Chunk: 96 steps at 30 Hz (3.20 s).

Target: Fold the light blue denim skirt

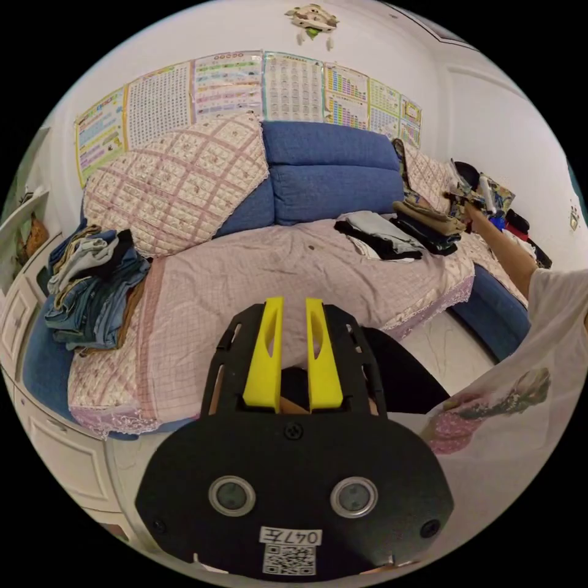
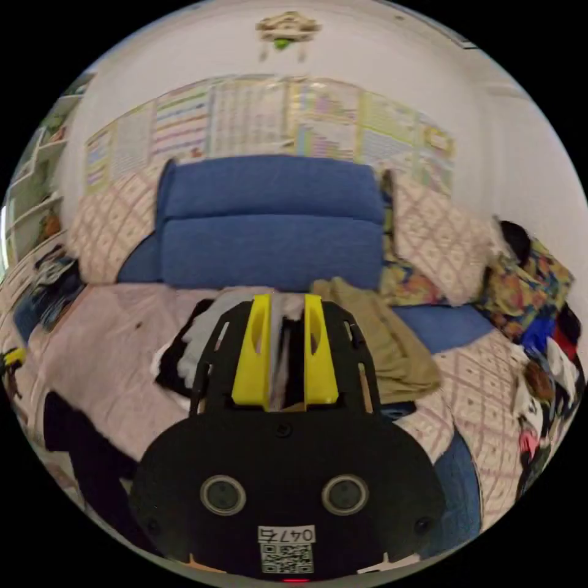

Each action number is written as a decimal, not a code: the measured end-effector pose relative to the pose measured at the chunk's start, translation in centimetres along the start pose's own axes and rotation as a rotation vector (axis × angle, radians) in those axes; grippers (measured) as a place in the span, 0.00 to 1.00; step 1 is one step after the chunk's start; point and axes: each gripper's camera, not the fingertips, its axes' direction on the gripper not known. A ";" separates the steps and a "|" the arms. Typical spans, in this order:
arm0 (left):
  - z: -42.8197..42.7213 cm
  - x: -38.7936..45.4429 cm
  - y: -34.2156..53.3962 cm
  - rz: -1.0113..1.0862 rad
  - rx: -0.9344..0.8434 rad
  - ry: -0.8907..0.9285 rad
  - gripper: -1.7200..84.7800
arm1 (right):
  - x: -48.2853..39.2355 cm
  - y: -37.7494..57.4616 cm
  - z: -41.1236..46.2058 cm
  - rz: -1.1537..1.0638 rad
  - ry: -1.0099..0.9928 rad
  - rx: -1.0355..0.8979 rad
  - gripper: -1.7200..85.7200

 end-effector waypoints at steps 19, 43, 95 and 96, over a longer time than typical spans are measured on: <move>-6.9 -3.1 -1.0 -0.083 -0.020 0.062 0.08 | -39.1 -12.4 17.1 -0.633 0.131 -0.310 0.15; -18.6 -13.5 -11.9 -0.122 -0.022 0.132 0.07 | -48.5 -25.6 19.1 -0.550 0.079 -0.309 0.17; -26.7 -29.4 -42.1 -0.386 -0.156 0.826 0.11 | -69.0 -32.5 5.3 0.259 -0.597 -0.311 0.05; -27.3 -29.2 -42.2 -0.380 -0.143 0.829 0.11 | -69.6 -33.6 4.5 0.243 -0.598 -0.297 0.04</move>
